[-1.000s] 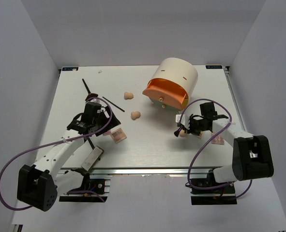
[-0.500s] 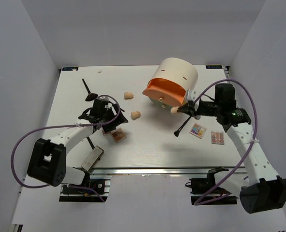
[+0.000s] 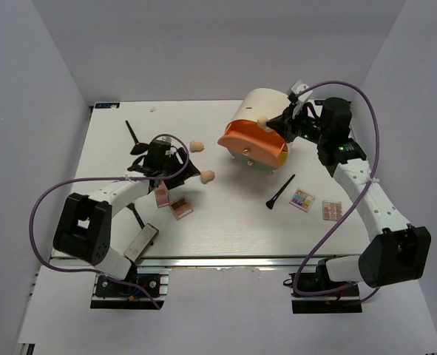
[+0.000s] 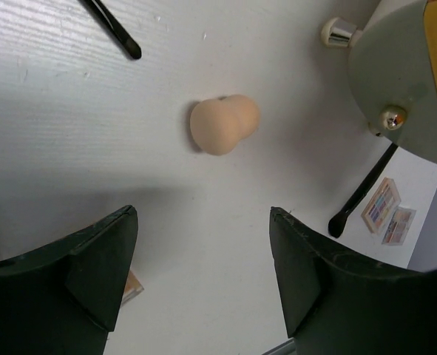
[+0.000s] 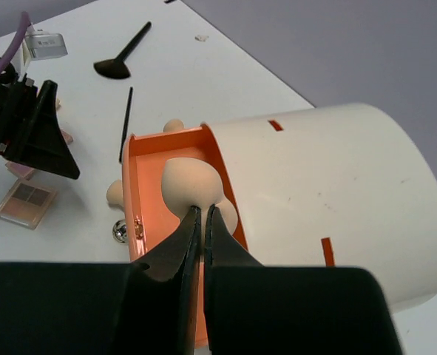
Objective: Organize the makeup
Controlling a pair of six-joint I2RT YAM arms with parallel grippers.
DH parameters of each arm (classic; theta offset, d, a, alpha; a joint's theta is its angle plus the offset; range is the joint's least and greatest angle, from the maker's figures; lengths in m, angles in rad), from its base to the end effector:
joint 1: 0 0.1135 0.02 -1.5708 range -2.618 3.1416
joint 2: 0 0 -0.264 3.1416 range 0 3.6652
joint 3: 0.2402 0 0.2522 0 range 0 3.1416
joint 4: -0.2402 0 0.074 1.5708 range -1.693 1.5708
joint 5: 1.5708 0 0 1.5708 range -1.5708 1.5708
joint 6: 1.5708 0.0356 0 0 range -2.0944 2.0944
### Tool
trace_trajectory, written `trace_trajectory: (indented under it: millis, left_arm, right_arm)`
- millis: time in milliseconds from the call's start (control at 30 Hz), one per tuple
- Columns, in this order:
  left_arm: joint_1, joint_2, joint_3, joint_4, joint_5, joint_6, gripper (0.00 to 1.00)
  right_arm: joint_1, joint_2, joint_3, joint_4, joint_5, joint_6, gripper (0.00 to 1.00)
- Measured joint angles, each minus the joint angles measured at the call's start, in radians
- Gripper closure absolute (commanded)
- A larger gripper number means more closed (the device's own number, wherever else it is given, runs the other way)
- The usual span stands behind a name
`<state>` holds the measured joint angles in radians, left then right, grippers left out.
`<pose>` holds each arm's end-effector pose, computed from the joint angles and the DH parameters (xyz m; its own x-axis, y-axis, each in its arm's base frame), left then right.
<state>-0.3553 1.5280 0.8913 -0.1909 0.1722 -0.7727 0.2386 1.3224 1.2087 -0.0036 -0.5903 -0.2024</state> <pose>0.2933 -0.1154 0.1995 -0.8094 -0.4332 -0.3964 -0.1586 0.8113 -0.5627 0.2947 0.0921 0.3891 0.0360 -0.1631 -0.9860 -0.7414 0.6572 -0.1358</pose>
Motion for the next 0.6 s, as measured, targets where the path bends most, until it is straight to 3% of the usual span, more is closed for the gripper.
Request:
trace_trajectory:
  millis: [267, 600]
  left_arm:
    - [-0.008, 0.121, 0.064, 0.043, -0.009, -0.018, 0.22]
    - [-0.049, 0.265, 0.203, 0.034, -0.031, -0.021, 0.22]
  right_arm:
    - [0.011, -0.003, -0.012, -0.023, 0.027, 0.003, 0.66]
    - [0.012, -0.005, -0.047, -0.072, 0.031, -0.026, 0.5]
